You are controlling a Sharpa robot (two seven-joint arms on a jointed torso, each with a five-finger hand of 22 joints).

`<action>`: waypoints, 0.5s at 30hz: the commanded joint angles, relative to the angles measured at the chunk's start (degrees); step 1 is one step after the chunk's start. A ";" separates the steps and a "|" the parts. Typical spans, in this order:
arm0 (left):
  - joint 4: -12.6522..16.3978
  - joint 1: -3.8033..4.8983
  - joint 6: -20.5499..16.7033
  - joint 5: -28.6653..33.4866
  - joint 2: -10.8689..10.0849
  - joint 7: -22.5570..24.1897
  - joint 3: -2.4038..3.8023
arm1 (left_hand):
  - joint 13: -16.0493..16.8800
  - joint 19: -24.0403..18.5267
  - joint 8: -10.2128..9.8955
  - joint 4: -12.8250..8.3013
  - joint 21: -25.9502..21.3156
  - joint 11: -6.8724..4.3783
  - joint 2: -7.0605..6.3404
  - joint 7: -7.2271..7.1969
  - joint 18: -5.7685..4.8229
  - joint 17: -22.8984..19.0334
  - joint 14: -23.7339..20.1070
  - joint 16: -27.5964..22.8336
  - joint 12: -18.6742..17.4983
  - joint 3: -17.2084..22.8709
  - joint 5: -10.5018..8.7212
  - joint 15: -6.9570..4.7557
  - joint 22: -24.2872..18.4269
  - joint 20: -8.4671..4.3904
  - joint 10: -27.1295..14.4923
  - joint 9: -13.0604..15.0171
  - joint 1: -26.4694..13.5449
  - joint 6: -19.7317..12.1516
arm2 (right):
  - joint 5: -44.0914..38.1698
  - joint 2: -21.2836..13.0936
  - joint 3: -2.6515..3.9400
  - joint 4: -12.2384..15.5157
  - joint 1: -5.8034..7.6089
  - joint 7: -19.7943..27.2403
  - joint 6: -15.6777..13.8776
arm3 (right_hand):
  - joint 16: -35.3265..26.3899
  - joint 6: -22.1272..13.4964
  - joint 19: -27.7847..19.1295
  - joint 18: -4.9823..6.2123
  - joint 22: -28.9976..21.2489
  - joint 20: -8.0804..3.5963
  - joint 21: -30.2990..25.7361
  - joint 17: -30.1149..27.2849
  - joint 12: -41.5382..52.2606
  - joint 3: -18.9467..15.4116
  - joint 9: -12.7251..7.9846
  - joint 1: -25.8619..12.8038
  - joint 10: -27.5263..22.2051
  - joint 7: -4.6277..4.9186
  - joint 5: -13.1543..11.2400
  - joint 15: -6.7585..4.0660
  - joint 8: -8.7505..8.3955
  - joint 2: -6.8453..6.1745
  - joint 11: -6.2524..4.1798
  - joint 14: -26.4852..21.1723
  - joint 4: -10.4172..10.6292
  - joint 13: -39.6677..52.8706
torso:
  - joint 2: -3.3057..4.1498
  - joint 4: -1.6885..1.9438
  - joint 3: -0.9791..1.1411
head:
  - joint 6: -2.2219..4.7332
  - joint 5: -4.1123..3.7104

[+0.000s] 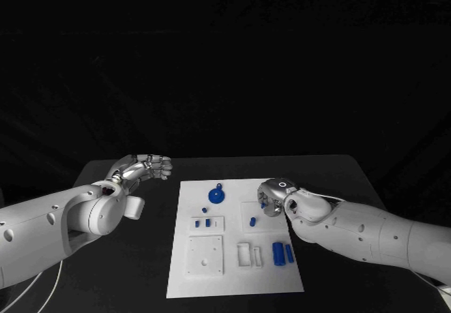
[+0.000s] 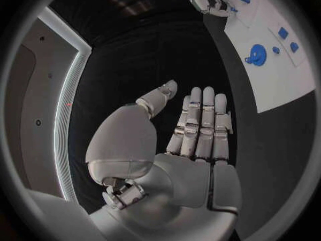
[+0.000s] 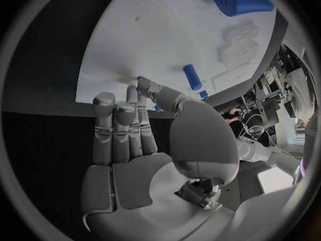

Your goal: Assemble the parts on the task board

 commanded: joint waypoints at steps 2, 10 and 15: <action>-0.41 0.09 -0.17 0.43 0.22 0.14 0.05 | -0.06 -0.02 0.10 -0.08 -0.40 -0.17 0.56 0.06 0.68 0.08 -0.10 -0.36 0.06 -0.24 -0.15 0.23 0.01 0.25 -0.42 -0.08 0.00 -0.36 | 1.94 -0.56 0.58 0.94 0.03 0.43 -0.64 | 0.05 0.48 0.09 3.69 1.21 -0.38 0.34 -0.09 0.12 0.33 0.09 -0.71 2.96 -0.09 0.38 -0.09 0.40 -0.01 0.40 0.39 0.02 0.13 | 0.03 -0.07 -0.02 | -0.18 0.19; -1.24 0.09 -0.31 0.70 0.35 0.21 0.06 | -0.07 0.01 0.12 -0.03 -0.46 -0.16 0.53 0.08 0.69 0.14 -0.14 -0.49 0.07 -0.31 -0.13 0.26 0.02 0.28 -0.41 -0.10 -0.09 -0.37 | 4.15 -2.28 1.82 3.14 0.11 1.04 -0.51 | 0.02 0.50 0.13 3.69 1.19 -0.44 0.42 -0.12 0.08 0.44 0.15 -0.84 2.96 -0.10 0.56 -0.11 0.37 0.01 0.39 0.48 -0.01 0.30 | 0.00 -0.01 -0.05 | -0.42 0.58; -1.40 0.09 -0.32 0.74 0.43 0.24 0.06 | -0.08 0.02 0.13 -0.01 -0.48 -0.16 0.54 0.08 0.70 0.17 -0.16 -0.54 0.08 -0.33 -0.12 0.28 0.03 0.29 -0.41 -0.11 -0.11 -0.38 | 4.54 -2.97 2.69 4.69 0.36 1.07 -0.80 | 0.01 0.51 0.14 3.69 1.19 -0.46 0.46 -0.13 0.06 0.46 0.18 -0.90 2.96 -0.10 0.62 -0.12 0.37 0.02 0.38 0.50 -0.02 0.36 | -0.01 -0.06 -0.06 | -0.15 0.66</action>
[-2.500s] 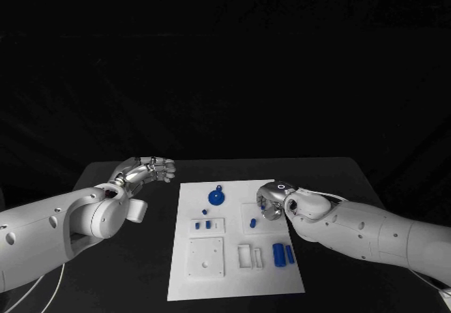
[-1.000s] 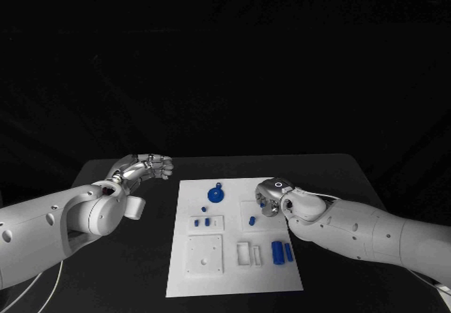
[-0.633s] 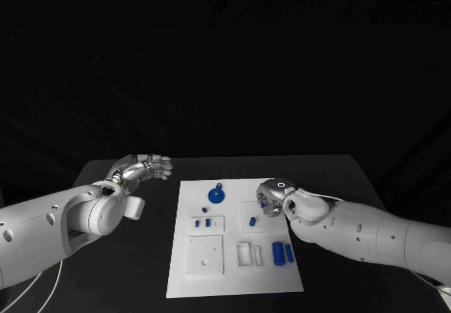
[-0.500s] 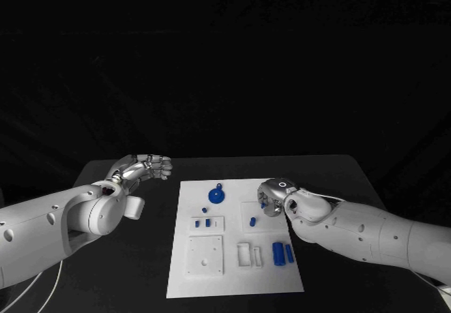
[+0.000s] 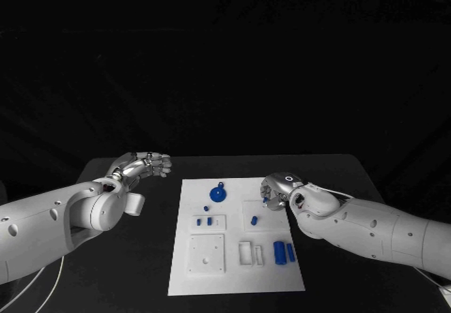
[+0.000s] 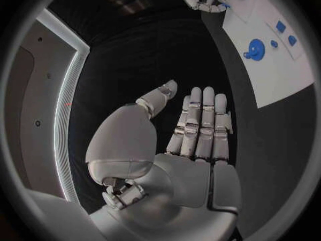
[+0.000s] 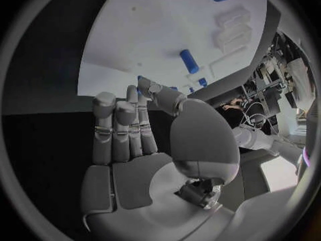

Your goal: Assemble the parts on the task board

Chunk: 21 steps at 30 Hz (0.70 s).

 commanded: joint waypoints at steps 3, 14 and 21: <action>-0.14 0.09 -0.13 0.57 0.25 0.33 0.06 | -0.08 0.02 0.14 0.00 -0.26 -0.17 0.55 0.08 0.75 0.08 -0.18 -0.33 0.08 -0.33 -0.11 0.28 0.02 0.30 -0.42 -0.06 -0.12 -0.38 | 1.22 -0.77 0.77 2.82 0.32 0.70 -0.38 | 0.01 0.33 0.05 3.70 1.20 -0.39 0.34 -0.08 0.06 0.48 0.08 -0.47 2.87 0.11 0.19 -0.11 0.13 0.03 0.30 0.27 -0.02 0.11 | 0.01 0.01 -0.02 | 0.22 0.18; -0.75 0.10 -0.42 0.92 0.78 0.45 0.06 | -0.09 0.03 0.17 -0.01 -0.32 -0.21 0.54 0.06 0.77 0.13 -0.24 -0.45 0.09 -0.34 -0.09 0.29 0.03 0.31 -0.41 -0.07 -0.08 -0.36 | 1.51 0.27 0.96 8.24 1.03 0.84 0.43 | -0.01 0.35 0.09 3.70 1.19 -0.44 0.40 -0.09 0.03 0.53 0.14 -0.52 2.88 0.09 0.31 -0.13 0.12 0.02 0.29 0.32 -0.06 0.23 | 0.02 0.09 -0.04 | 1.22 1.88; -1.26 0.31 -0.72 1.06 1.79 0.45 0.06 | -0.09 0.05 0.21 -0.02 -0.36 -0.25 0.50 0.04 0.79 0.17 -0.27 -0.54 0.11 -0.35 -0.09 0.30 0.03 0.32 -0.37 -0.08 -0.05 -0.33 | 0.61 3.37 0.94 10.26 1.03 0.99 1.46 | -0.03 0.32 0.10 3.70 1.18 -0.47 0.44 -0.10 -0.01 0.57 0.17 -0.56 2.85 0.10 0.40 -0.13 0.09 0.07 0.29 0.35 -0.07 0.31 | 0.00 0.07 -0.12 | 0.90 3.52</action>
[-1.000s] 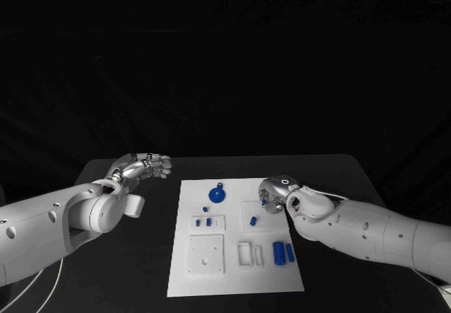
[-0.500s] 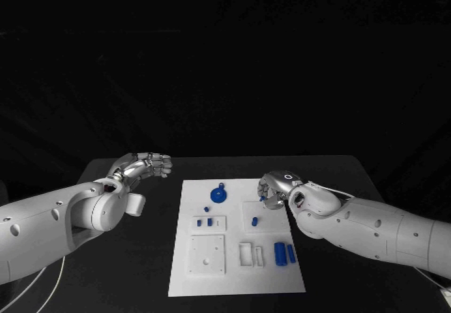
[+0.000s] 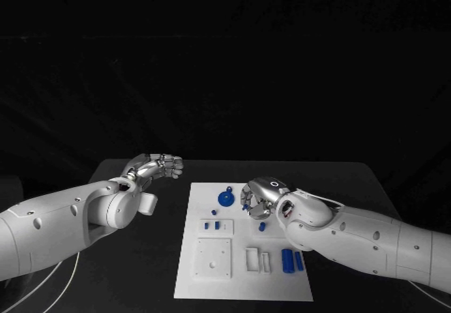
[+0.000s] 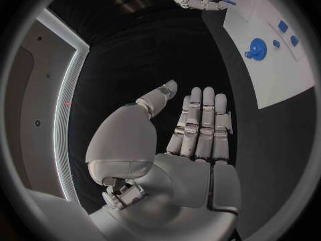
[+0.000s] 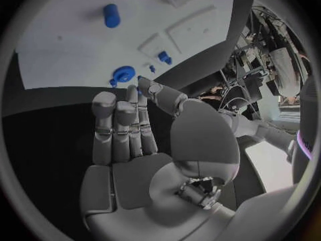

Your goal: Assemble the parts on the task board

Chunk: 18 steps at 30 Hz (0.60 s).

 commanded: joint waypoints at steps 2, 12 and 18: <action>-0.24 0.37 -0.40 0.53 0.71 0.46 0.05 | -0.10 0.05 0.21 -0.02 -0.37 -0.05 0.50 0.04 0.90 0.11 -0.27 -0.24 0.12 -0.36 -0.09 0.30 0.04 0.33 -0.17 -0.09 -0.04 -0.33 | -1.07 1.82 -0.12 1.10 0.00 0.74 1.88 | -0.04 0.32 -0.10 3.70 1.19 -0.48 0.24 -0.06 -0.01 0.27 0.08 -0.52 2.53 0.12 0.43 -0.26 0.10 0.17 0.60 0.07 -0.06 0.14 | 0.01 -0.06 -0.06 | -0.71 1.10; -0.47 0.59 -0.47 0.55 1.57 0.48 0.05 | -0.10 0.07 0.25 -0.01 -0.41 -0.09 0.49 0.03 0.92 0.16 -0.29 -0.31 0.14 -0.35 -0.10 0.29 0.04 0.34 -0.14 -0.10 -0.01 -0.30 | -3.20 5.33 -3.46 0.33 -0.04 1.21 3.07 | -0.09 0.24 -0.11 3.70 1.19 -0.53 0.31 -0.08 -0.10 0.26 0.14 -0.65 2.45 0.14 0.70 -0.24 0.04 0.31 0.62 0.08 -0.12 0.30 | 0.07 0.07 -0.05 | -2.00 2.43; -0.45 0.62 -0.36 0.55 1.91 0.48 0.06 | -0.10 0.08 0.27 0.00 -0.44 -0.11 0.48 0.02 0.92 0.19 -0.29 -0.36 0.15 -0.36 -0.11 0.29 0.05 0.34 -0.12 -0.10 0.00 -0.28 | -5.12 6.38 -5.35 0.08 -0.26 1.07 3.42 | -0.11 0.21 -0.12 3.70 1.18 -0.55 0.34 -0.10 -0.14 0.26 0.19 -0.69 2.42 0.15 0.83 -0.23 0.01 0.40 0.62 0.09 -0.15 0.39 | 0.07 0.01 -0.07 | -2.71 3.50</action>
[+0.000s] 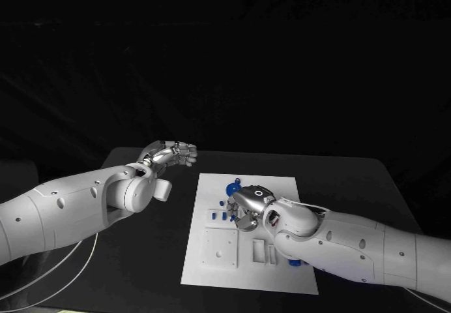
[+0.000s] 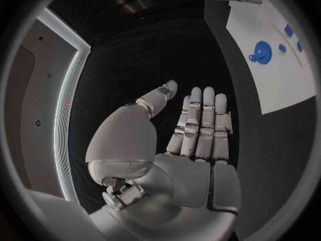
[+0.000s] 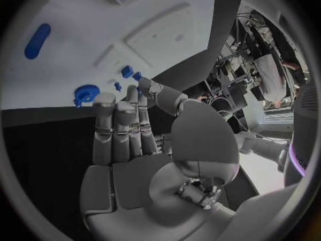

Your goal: Assemble the parts on the task board

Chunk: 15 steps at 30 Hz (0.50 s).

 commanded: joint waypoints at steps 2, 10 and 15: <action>0.10 0.13 -0.01 0.36 0.36 0.42 0.06 | -0.05 0.09 0.28 0.00 -0.22 -0.11 0.47 0.02 1.20 0.09 -0.29 -0.37 0.15 -0.36 -0.11 0.29 0.04 0.34 -0.12 -0.06 0.00 -0.28 | -3.09 0.42 -0.74 -0.02 -0.36 0.34 1.61 | -0.10 0.21 0.10 3.69 1.19 -0.36 0.34 -0.10 -0.13 0.25 0.10 -0.22 2.31 0.17 0.34 -0.41 0.22 0.27 0.72 -0.10 -0.16 -0.04 | 0.01 0.00 0.03 | -0.81 0.96; 0.15 0.15 0.18 0.36 0.60 0.39 0.06 | -0.06 0.10 0.29 0.00 -0.25 -0.13 0.46 0.01 1.21 0.13 -0.31 -0.43 0.15 -0.35 -0.11 0.29 0.05 0.34 -0.11 -0.07 0.04 -0.29 | -4.34 0.81 -1.61 0.47 -1.30 -0.06 2.10 | -0.11 0.20 0.11 3.69 1.18 -0.38 0.36 -0.10 -0.15 0.24 0.13 -0.22 2.30 0.17 0.33 -0.41 0.21 0.31 0.72 -0.10 -0.19 0.01 | 0.00 -0.05 -0.01 | -1.45 1.72; 0.15 0.15 0.22 0.36 0.65 0.37 0.06 | -0.06 0.11 0.30 0.01 -0.27 -0.13 0.46 0.01 1.22 0.15 -0.31 -0.46 0.15 -0.34 -0.10 0.29 0.05 0.34 -0.11 -0.07 0.06 -0.29 | -4.75 0.99 -1.88 0.56 -1.89 -0.14 2.07 | -0.11 0.20 0.11 3.69 1.18 -0.39 0.37 -0.10 -0.16 0.23 0.14 -0.22 2.29 0.17 0.32 -0.41 0.20 0.32 0.72 -0.09 -0.21 0.03 | 0.00 -0.05 0.02 | -1.70 2.22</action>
